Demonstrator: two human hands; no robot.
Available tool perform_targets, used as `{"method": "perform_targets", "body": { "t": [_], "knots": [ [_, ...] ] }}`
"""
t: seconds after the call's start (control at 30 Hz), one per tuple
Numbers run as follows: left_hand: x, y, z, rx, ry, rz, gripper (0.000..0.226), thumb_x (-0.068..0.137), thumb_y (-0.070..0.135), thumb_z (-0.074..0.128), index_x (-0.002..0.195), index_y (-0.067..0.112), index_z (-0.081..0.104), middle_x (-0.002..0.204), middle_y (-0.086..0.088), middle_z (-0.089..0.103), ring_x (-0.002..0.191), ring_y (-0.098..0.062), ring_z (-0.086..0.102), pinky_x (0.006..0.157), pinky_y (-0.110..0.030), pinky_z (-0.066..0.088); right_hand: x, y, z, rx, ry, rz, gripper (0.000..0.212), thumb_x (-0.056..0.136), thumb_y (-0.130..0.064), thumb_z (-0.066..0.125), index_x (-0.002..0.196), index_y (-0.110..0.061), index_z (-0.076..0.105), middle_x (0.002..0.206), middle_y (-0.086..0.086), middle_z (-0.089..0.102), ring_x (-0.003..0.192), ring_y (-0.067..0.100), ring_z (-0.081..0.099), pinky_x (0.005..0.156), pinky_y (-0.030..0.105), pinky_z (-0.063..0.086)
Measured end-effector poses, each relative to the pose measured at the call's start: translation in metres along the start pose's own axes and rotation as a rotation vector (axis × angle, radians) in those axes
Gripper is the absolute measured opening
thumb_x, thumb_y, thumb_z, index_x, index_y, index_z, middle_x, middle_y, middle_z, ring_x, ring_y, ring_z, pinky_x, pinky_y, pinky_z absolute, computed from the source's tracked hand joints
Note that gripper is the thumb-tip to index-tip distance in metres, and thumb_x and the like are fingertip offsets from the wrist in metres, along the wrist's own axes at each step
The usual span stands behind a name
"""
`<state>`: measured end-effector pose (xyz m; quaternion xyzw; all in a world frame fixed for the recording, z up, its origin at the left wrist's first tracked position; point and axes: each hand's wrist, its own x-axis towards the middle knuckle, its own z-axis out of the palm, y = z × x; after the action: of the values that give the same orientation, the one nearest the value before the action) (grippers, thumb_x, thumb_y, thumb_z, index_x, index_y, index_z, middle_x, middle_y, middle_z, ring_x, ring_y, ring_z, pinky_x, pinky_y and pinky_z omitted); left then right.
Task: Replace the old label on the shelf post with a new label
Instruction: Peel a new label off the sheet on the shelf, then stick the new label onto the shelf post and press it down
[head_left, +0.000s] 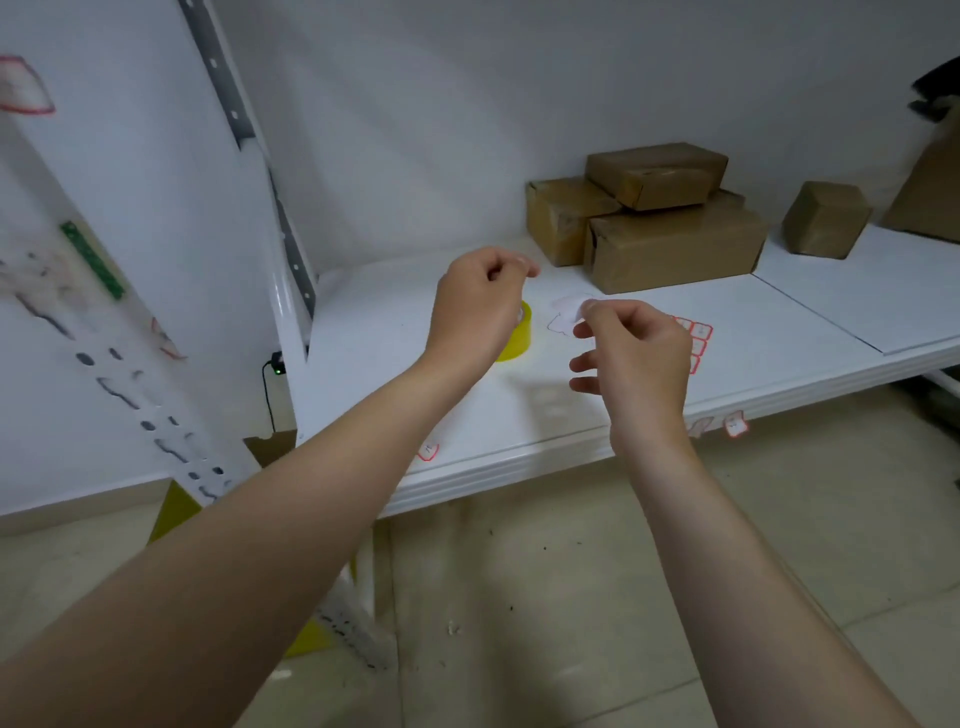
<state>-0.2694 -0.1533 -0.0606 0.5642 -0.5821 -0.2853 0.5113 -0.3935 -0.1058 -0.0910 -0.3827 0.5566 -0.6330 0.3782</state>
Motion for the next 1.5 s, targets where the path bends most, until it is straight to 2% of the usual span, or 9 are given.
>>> {"method": "perform_targets", "body": {
  "t": [0.17, 0.27, 0.4, 0.57, 0.77, 0.9, 1.23, 1.4, 1.5],
  "knots": [
    [-0.028, 0.009, -0.061, 0.106, 0.025, 0.199, 0.025, 0.096, 0.019, 0.057, 0.085, 0.025, 0.078, 0.078, 0.006, 0.074, 0.058, 0.001, 0.052, 0.059, -0.015, 0.040, -0.025, -0.010, 0.035, 0.021, -0.088, -0.022, 0.014, 0.095, -0.020, 0.072, 0.082, -0.017, 0.077, 0.079, 0.000, 0.074, 0.054, 0.015, 0.064, 0.054, 0.031, 0.059],
    [-0.046, 0.012, -0.097, 0.140, 0.046, 0.257, 0.023, 0.097, 0.019, 0.059, 0.086, 0.024, 0.078, 0.070, -0.003, 0.069, 0.051, -0.002, 0.046, 0.052, -0.010, 0.033, -0.047, -0.021, 0.059, 0.028, -0.148, -0.057, 0.014, 0.094, -0.020, 0.073, 0.081, -0.017, 0.077, 0.082, 0.005, 0.074, 0.053, 0.013, 0.063, 0.054, 0.030, 0.060],
    [-0.057, 0.016, -0.139, 0.138, 0.104, 0.317, 0.026, 0.100, 0.019, 0.058, 0.085, 0.019, 0.079, 0.050, 0.013, 0.054, 0.046, -0.004, 0.041, 0.049, -0.012, 0.028, -0.076, -0.034, 0.088, 0.049, -0.225, -0.107, 0.016, 0.094, -0.024, 0.076, 0.079, -0.019, 0.076, 0.076, 0.001, 0.073, 0.053, 0.013, 0.063, 0.054, 0.031, 0.061],
    [-0.068, 0.011, -0.179, 0.149, 0.132, 0.393, 0.027, 0.103, 0.018, 0.056, 0.086, 0.017, 0.078, 0.051, 0.019, 0.056, 0.045, -0.005, 0.044, 0.048, -0.009, 0.027, -0.102, -0.044, 0.117, 0.110, -0.236, -0.127, 0.016, 0.095, -0.019, 0.075, 0.079, -0.015, 0.077, 0.070, 0.001, 0.069, 0.053, 0.017, 0.060, 0.051, 0.030, 0.057],
    [-0.085, 0.009, -0.223, 0.110, 0.182, 0.408, 0.032, 0.105, 0.022, 0.052, 0.087, 0.020, 0.078, 0.048, 0.012, 0.048, 0.047, -0.012, 0.044, 0.048, -0.028, 0.035, -0.134, -0.059, 0.139, 0.154, -0.212, -0.187, 0.018, 0.094, -0.014, 0.075, 0.076, -0.012, 0.075, 0.064, 0.002, 0.064, 0.048, 0.018, 0.054, 0.047, 0.029, 0.056],
    [-0.094, 0.010, -0.245, 0.070, 0.201, 0.412, 0.036, 0.107, 0.022, 0.050, 0.086, 0.021, 0.079, 0.053, -0.009, 0.049, 0.054, -0.031, 0.047, 0.052, -0.041, 0.040, -0.153, -0.070, 0.149, 0.173, -0.229, -0.266, 0.017, 0.094, -0.012, 0.076, 0.077, -0.009, 0.073, 0.062, 0.003, 0.063, 0.045, 0.018, 0.053, 0.045, 0.029, 0.054],
    [-0.101, 0.003, -0.272, -0.053, 0.217, 0.426, 0.037, 0.108, 0.020, 0.047, 0.087, 0.023, 0.078, 0.053, -0.011, 0.049, 0.054, -0.038, 0.044, 0.045, -0.041, 0.038, -0.174, -0.076, 0.177, 0.151, -0.295, -0.420, 0.022, 0.094, -0.008, 0.076, 0.074, -0.017, 0.073, 0.059, 0.000, 0.065, 0.043, 0.013, 0.055, 0.044, 0.027, 0.052],
    [-0.101, 0.000, -0.269, -0.090, 0.196, 0.404, 0.034, 0.108, 0.018, 0.048, 0.094, 0.021, 0.079, 0.057, -0.021, 0.044, 0.052, -0.038, 0.040, 0.042, -0.039, 0.035, -0.172, -0.075, 0.179, 0.145, -0.296, -0.432, 0.016, 0.095, -0.008, 0.075, 0.079, -0.006, 0.074, 0.060, 0.010, 0.063, 0.042, 0.012, 0.054, 0.042, 0.029, 0.053],
    [-0.101, -0.001, -0.271, -0.096, 0.169, 0.386, 0.029, 0.106, 0.015, 0.051, 0.099, 0.021, 0.079, 0.054, -0.006, 0.048, 0.050, -0.031, 0.043, 0.042, -0.036, 0.037, -0.171, -0.076, 0.179, 0.143, -0.319, -0.427, 0.017, 0.096, -0.009, 0.075, 0.079, -0.006, 0.075, 0.058, 0.008, 0.063, 0.041, 0.012, 0.053, 0.043, 0.033, 0.053]
  ]
}}
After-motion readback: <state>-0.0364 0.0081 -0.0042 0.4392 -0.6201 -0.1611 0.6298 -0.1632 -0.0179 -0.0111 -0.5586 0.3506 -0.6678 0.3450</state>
